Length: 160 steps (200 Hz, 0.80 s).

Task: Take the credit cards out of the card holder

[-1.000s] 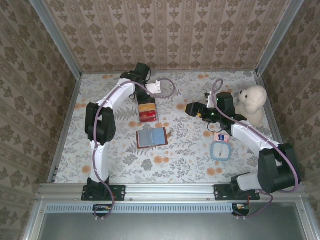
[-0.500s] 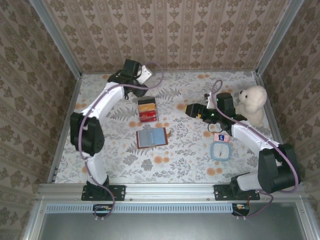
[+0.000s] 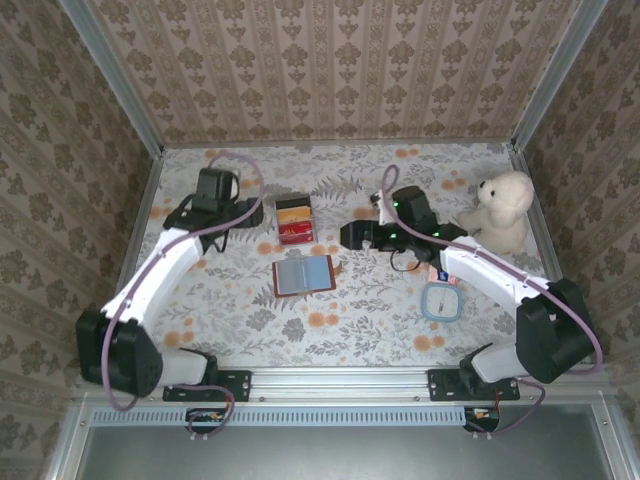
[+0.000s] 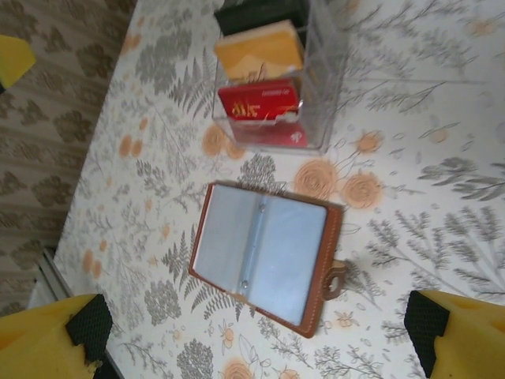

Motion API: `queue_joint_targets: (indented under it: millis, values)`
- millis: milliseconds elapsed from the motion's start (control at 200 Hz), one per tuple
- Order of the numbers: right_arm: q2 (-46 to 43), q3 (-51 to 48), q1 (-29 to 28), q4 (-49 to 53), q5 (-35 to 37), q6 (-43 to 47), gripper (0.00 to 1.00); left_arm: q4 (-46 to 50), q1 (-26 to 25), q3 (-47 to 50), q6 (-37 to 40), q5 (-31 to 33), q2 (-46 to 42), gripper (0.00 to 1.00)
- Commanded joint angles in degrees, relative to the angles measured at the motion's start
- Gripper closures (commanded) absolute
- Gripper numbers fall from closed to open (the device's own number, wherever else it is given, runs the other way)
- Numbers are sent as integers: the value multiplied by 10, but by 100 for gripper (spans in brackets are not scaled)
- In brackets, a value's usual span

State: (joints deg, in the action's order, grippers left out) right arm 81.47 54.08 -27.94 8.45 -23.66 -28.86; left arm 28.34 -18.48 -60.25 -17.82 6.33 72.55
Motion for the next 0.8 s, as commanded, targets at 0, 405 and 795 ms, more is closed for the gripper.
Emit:
queue_joint_targets:
  millis: [0, 405, 795]
  values:
    - [26, 17, -44, 51, 78, -3, 2, -11, 8, 60, -102, 14, -81, 14]
    - [162, 92, -157, 103, 173, -98, 26, -6, 35, 233, -210, -31, -302, 0]
    - [261, 179, -201, 183, 252, -101, 31, -107, 36, 282, -269, -191, -194, 3]
